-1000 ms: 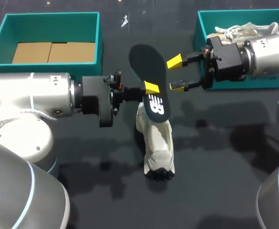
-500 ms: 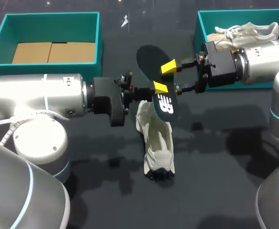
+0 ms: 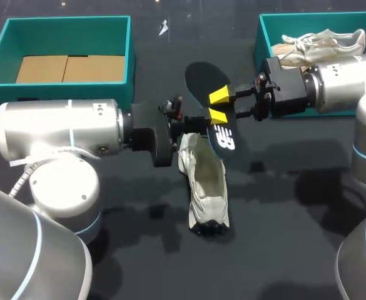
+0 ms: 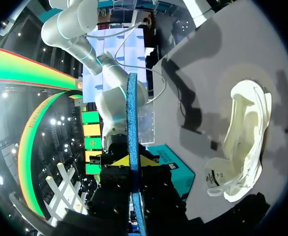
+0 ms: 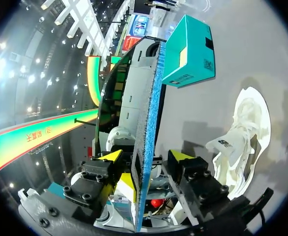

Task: Take the shoe out of the shoebox, open the shoe tongue, remove and reinsert the insole, then place the shoe into the shoebox

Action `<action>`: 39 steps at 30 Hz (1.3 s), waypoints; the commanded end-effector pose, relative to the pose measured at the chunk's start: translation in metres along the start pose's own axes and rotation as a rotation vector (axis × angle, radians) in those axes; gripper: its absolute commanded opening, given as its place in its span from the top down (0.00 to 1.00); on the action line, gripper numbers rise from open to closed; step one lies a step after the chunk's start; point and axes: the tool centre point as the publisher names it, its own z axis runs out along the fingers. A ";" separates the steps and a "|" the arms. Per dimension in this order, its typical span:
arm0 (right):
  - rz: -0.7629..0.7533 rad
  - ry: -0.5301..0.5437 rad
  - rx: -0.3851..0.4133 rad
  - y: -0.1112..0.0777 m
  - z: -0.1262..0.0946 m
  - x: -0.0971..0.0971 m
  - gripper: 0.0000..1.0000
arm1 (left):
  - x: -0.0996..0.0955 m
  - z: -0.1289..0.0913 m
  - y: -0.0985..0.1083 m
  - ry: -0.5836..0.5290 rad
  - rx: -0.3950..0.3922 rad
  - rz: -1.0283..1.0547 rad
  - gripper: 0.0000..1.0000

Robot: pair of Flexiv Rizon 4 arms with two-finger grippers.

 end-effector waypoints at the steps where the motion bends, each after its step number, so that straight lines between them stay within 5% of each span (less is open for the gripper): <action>1: 0.000 0.000 0.001 0.001 0.002 -0.001 0.53 | 0.001 0.005 -0.001 0.005 -0.010 0.000 1.00; 9: -0.003 0.006 -0.013 0.003 -0.001 -0.003 0.60 | 0.003 0.005 -0.002 0.009 -0.012 0.001 1.00; 14: -0.004 0.008 -0.014 0.004 -0.001 -0.004 1.00 | 0.004 0.005 -0.002 0.012 -0.013 0.001 1.00; 24: -0.006 0.005 -0.007 0.003 -0.001 -0.003 1.00 | 0.006 0.005 -0.003 0.021 -0.015 -0.001 1.00; 25: -0.007 0.005 -0.005 0.003 -0.001 -0.003 1.00 | 0.005 0.002 -0.002 0.022 -0.015 -0.001 0.66; 26: -0.006 0.005 -0.005 0.002 -0.001 -0.003 1.00 | 0.004 -0.001 -0.002 0.022 -0.015 -0.001 0.02; 39: 0.004 0.036 -0.011 -0.010 -0.007 -0.018 1.00 | -0.005 -0.084 0.026 0.093 -0.017 -0.015 0.00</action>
